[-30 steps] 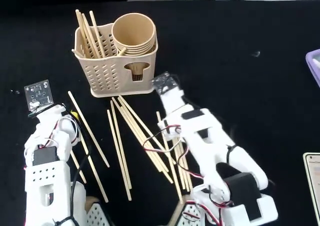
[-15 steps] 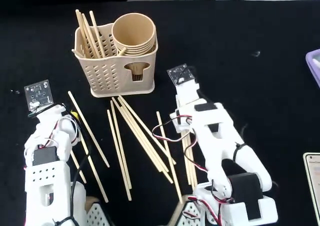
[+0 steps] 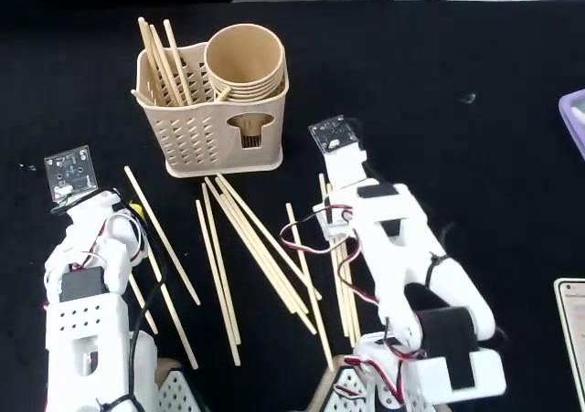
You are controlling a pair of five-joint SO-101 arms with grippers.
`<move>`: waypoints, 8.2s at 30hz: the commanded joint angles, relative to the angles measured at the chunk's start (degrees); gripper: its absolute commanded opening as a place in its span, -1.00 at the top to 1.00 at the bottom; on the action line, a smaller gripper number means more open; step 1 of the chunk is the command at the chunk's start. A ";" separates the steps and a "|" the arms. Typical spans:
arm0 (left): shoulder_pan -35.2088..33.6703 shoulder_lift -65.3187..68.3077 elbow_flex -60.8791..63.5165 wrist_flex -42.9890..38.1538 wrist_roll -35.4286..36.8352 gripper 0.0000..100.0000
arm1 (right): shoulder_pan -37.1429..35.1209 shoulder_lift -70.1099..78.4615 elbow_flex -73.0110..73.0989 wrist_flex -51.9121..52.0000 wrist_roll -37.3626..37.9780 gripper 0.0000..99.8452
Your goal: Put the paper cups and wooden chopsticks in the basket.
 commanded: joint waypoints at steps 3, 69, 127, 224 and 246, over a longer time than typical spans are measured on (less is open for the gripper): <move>0.40 -0.88 -0.84 -0.97 -0.18 0.73 | 1.05 2.86 -4.26 -0.62 0.26 0.69; 0.92 -0.88 -0.75 -1.05 -0.18 0.73 | -10.55 -42.77 -37.32 29.01 -8.88 0.98; 1.01 -0.88 -0.48 -1.14 -0.09 0.73 | -29.45 -4.79 -67.21 11.60 -16.00 0.73; 0.48 -0.88 -0.48 -1.14 -0.09 0.73 | -5.01 -47.43 -16.66 31.12 5.27 0.98; 0.84 -0.88 -0.48 -1.14 -0.09 0.73 | -24.88 -29.67 -27.12 -36.48 -14.15 0.98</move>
